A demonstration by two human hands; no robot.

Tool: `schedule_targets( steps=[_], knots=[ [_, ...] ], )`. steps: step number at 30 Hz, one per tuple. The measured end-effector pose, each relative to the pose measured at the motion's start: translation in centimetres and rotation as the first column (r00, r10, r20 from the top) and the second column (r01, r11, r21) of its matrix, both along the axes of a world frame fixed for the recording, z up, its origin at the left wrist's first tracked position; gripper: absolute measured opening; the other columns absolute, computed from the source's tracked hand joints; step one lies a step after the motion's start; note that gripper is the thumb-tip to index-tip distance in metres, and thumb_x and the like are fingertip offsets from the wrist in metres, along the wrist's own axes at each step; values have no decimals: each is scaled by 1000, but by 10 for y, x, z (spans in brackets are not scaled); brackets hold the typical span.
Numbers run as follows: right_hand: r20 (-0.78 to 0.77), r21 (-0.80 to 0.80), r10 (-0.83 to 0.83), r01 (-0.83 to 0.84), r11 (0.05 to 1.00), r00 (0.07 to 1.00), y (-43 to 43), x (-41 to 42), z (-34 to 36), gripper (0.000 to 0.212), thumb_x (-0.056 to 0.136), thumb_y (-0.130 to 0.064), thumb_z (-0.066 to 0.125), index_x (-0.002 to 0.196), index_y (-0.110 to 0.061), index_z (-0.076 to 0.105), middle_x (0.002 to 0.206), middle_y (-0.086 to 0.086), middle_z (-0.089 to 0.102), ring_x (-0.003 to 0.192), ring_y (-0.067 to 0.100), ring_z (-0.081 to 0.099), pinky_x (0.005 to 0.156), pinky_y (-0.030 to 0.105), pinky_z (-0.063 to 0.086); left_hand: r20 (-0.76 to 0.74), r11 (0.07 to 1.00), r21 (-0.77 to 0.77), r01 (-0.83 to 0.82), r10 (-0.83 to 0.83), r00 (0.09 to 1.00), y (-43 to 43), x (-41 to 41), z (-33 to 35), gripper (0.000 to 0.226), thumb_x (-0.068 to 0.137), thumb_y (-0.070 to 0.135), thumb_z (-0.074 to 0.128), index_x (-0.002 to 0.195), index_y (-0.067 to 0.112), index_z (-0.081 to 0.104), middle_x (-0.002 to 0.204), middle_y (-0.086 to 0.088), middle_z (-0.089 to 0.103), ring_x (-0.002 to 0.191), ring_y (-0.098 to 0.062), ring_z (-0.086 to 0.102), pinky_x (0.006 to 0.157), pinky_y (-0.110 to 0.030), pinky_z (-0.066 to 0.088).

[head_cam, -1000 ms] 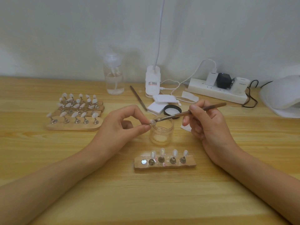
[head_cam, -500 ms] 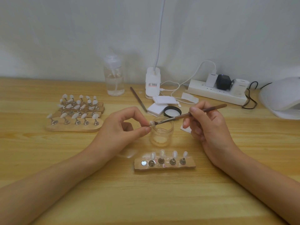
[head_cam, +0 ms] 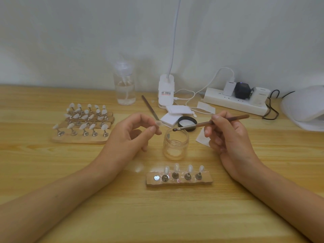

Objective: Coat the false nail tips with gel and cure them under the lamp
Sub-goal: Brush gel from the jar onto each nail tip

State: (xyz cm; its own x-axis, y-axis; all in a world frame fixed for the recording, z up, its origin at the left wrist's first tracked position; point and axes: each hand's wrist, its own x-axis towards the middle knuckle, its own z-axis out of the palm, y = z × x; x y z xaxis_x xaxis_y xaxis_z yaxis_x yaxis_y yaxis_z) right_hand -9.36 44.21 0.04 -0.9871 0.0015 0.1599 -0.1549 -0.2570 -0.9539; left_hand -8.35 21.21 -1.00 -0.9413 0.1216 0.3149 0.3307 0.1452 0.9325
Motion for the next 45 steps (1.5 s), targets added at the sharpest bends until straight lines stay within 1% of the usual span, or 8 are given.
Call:
schedule_targets(
  steps=[3, 8, 13, 19, 30, 37, 42, 45],
  knots=[
    [-6, -13, 4, -5, 1000, 1000, 0, 0, 0, 19, 99, -16, 50, 81, -18, 49, 60, 1, 60, 45, 6, 34, 40, 15, 28, -6, 999, -31, -24, 24, 1000, -1, 0, 0, 12, 77, 42, 67, 82, 32, 67, 73, 23, 64, 58, 0, 53, 57, -10, 40],
    [24, -23, 6, -5, 1000, 1000, 0, -1, 0, 20, 99, -16, 51, 80, -18, 48, 60, 1, 59, 46, 8, 34, 42, 18, 25, 10, 1000, -7, -25, 25, 1000, -1, -1, -2, 2, 86, 25, 68, 85, 27, 68, 74, 20, 64, 54, -4, 51, 52, -12, 41],
    [4, -17, 18, -18, 1000, 1000, 0, 0, 1, 19, 98, -17, 52, 80, -17, 47, 60, 2, 60, 45, 8, 33, 39, 17, 26, 4, 999, -42, 9, -9, 1000, 0, 1, 1, 9, 79, 35, 68, 86, 28, 68, 91, 12, 68, 53, -7, 53, 50, -19, 42],
    [-21, -4, 34, -34, 999, 999, 0, -1, 0, 16, 92, -23, 55, 81, -16, 47, 62, 1, 61, 46, 9, 33, 41, 19, 23, 3, 993, -116, 15, -15, 1000, 1, -1, -2, 14, 87, 21, 71, 81, 32, 66, 71, 23, 62, 55, -3, 55, 51, -13, 41],
    [-39, 65, 67, -64, 996, 997, -1, -2, -1, 20, 85, -34, 59, 80, -18, 49, 67, 2, 66, 45, 9, 35, 45, 25, 18, -14, 993, -113, 36, -38, 999, 2, 0, 1, 15, 86, 14, 73, 80, 26, 68, 83, 17, 67, 56, -9, 49, 56, -16, 45],
    [-23, 69, 44, -42, 997, 999, -2, -2, -1, 19, 82, -32, 61, 81, -17, 50, 65, 4, 66, 44, 8, 35, 41, 19, 24, -20, 993, -118, 27, -30, 999, 2, 1, 1, 14, 86, 15, 73, 79, 26, 68, 74, 21, 64, 53, -7, 45, 52, -13, 40],
    [-43, 66, 56, -53, 996, 998, -1, -2, -1, 19, 85, -32, 59, 81, -18, 48, 67, 2, 67, 46, 9, 35, 49, 30, 16, -27, 992, -121, 28, -32, 999, 2, 1, 1, 10, 86, 13, 73, 81, 21, 69, 67, 23, 61, 52, -6, 42, 51, -13, 38],
    [-49, 87, 92, -87, 992, 995, -3, -1, -1, 22, 83, -36, 61, 81, -17, 50, 69, 4, 68, 47, 9, 37, 44, 22, 22, -32, 992, -123, 26, -30, 999, 2, 2, 2, 7, 86, 12, 73, 83, 18, 69, 72, 21, 64, 52, -6, 42, 51, -13, 38]
  ],
)
